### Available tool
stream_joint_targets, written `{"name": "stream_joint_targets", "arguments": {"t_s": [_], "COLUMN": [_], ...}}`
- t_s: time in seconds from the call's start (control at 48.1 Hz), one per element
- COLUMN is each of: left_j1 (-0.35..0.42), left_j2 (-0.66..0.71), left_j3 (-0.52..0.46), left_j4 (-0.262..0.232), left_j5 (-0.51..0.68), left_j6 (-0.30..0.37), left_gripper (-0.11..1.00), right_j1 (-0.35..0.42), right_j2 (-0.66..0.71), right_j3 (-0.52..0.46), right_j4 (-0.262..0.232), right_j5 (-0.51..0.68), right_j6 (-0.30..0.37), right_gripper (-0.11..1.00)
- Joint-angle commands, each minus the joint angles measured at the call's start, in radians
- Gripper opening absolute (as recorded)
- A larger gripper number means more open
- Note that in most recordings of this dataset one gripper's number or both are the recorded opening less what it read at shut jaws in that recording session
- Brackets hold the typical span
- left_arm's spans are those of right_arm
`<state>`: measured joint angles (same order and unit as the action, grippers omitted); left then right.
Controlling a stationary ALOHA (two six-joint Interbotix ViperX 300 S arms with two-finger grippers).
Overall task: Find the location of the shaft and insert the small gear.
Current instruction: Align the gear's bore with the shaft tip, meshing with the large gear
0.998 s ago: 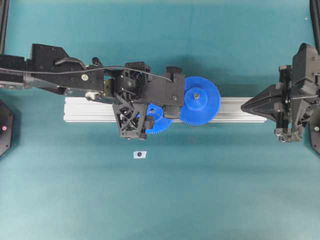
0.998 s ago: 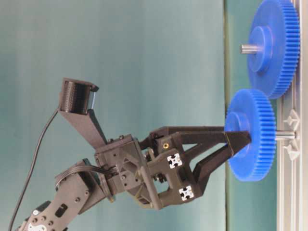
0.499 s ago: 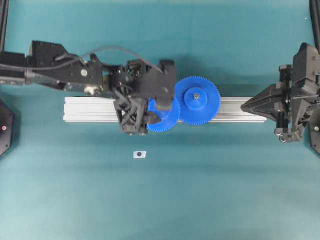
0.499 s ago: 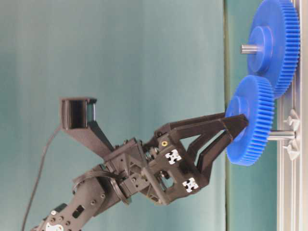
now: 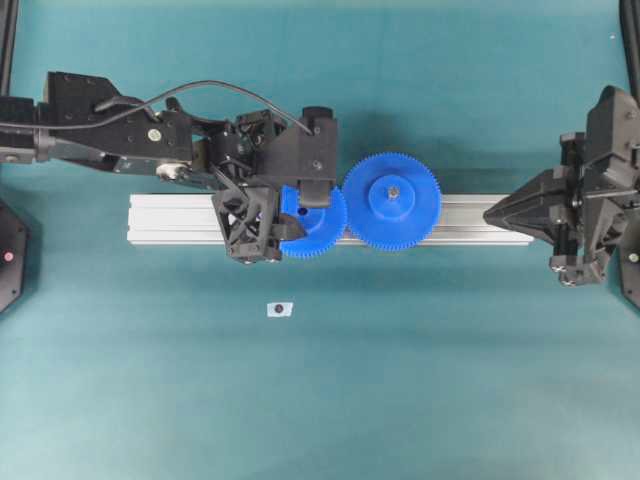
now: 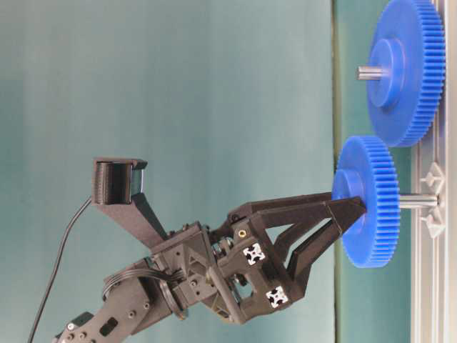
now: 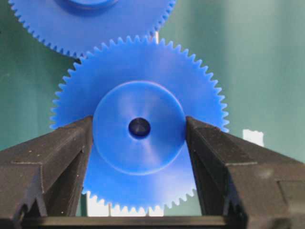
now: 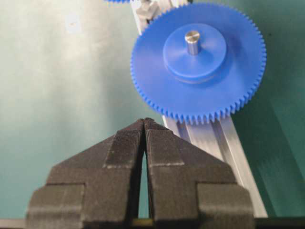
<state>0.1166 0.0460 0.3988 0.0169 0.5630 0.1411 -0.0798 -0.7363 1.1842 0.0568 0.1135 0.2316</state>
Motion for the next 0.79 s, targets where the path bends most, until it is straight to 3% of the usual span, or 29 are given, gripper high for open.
{"name": "stream_joint_targets", "arguments": {"t_s": [0.0,0.77], "left_j1": [-0.009,-0.028], "left_j2": [-0.003,0.005], "left_j3": [-0.005,-0.029], "left_j4": [0.003,0.003], "left_j5": [-0.003,-0.011], "left_j6": [0.003,0.037], "left_gripper": [0.66,0.66], "right_j1": [-0.002,-0.002], "right_j2": [0.0,0.0], "right_j3": [-0.006,-0.002], "right_j4": [0.0,0.0], "right_j5": [-0.018,-0.021], "right_j6": [0.008,0.009], "right_gripper": [0.06,0.06]}}
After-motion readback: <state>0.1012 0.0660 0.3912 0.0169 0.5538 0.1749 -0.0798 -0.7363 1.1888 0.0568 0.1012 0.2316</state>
